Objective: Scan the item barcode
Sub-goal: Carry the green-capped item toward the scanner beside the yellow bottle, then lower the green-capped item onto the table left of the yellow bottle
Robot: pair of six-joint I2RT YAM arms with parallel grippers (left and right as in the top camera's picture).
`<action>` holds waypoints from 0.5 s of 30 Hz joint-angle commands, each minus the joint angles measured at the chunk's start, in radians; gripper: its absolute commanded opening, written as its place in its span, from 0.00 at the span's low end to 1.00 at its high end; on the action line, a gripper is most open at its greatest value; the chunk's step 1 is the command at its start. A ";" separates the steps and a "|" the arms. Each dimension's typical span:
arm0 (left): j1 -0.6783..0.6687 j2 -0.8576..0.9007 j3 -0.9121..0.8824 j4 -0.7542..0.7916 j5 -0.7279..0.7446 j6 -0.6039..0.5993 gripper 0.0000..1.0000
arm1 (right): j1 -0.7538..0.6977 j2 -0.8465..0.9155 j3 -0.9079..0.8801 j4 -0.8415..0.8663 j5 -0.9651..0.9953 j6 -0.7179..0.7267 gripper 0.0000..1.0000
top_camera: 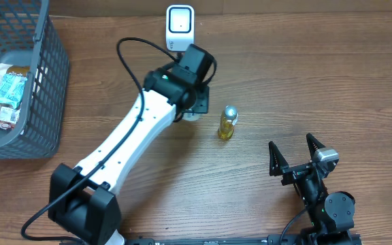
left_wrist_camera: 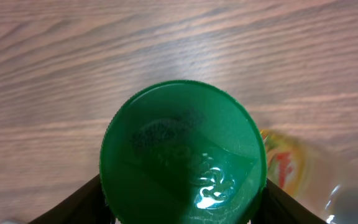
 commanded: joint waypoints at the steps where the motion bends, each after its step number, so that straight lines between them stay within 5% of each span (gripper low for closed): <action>1: -0.041 0.013 -0.028 0.062 -0.055 -0.044 0.45 | -0.003 -0.012 -0.011 0.003 0.009 -0.003 1.00; 15: -0.060 0.014 -0.237 0.282 -0.072 -0.061 0.47 | -0.003 -0.012 -0.011 0.002 0.009 -0.003 1.00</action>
